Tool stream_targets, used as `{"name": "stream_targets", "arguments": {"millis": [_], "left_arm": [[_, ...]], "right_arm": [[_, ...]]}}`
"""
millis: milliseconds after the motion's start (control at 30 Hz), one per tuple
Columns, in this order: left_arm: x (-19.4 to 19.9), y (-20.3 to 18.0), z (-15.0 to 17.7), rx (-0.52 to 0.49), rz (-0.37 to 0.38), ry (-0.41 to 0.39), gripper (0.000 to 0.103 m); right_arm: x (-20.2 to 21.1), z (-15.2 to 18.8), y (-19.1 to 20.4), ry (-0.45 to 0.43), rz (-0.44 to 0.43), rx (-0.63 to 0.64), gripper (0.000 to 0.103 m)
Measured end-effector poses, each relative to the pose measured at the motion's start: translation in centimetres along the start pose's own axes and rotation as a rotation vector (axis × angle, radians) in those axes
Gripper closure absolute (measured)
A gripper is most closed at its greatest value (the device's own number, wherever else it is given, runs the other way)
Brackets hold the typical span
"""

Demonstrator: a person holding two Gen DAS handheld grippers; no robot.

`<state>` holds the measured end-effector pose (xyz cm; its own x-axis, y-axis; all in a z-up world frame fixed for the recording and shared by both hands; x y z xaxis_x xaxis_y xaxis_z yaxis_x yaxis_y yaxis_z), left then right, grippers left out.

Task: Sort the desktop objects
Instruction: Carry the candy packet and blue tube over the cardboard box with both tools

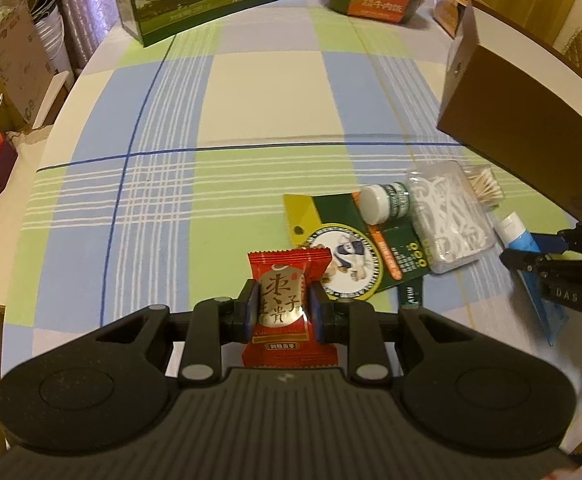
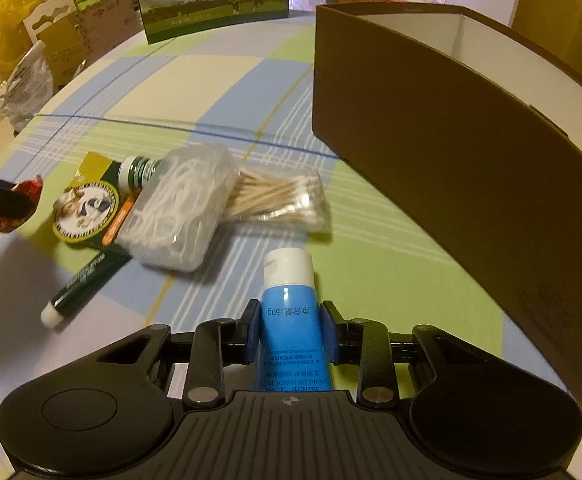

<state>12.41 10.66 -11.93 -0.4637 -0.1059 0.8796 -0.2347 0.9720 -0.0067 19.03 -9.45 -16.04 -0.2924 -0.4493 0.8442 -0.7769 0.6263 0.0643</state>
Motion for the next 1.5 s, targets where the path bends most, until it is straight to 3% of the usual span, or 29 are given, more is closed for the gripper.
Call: {"name": "stream_targets", "arguments": {"millis": [333, 700, 1100, 1500], "left_arm": [[0.8, -3.0, -0.8, -0.055, 0.049, -0.025, 0.081], [2.4, -8.2, -3.6, -0.156, 0.14, -0.098, 0.081], [3.6, -15.1, -8.7, -0.271, 0.237, -0.198, 0.081], [4.2, -21.0, -15.7, -0.365, 0.267, -0.298, 0.081]], "right_arm": [[2.8, 2.7, -2.3, 0.056, -0.033, -0.12, 0.075], [9.0, 3.6, -6.6, -0.03, -0.01, -0.267, 0.075], [14.7, 0.7, -11.2, -0.169, -0.013, -0.351, 0.075], [17.5, -5.4, -16.6, -0.277, -0.013, -0.295, 0.075]]}}
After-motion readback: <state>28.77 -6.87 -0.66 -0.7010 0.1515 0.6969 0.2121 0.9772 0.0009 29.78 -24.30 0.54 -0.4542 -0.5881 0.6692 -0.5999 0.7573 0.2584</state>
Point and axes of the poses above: each gripper's, at about its wrist camera, not at the fingertips, and x roughly against the way its jaws point, y to its left, z to its underside, the point moved 3 cm from there along -x, roughly the way its jaws point, and after that the axes turned 4 degrees about -x, right-handed, at the moved point
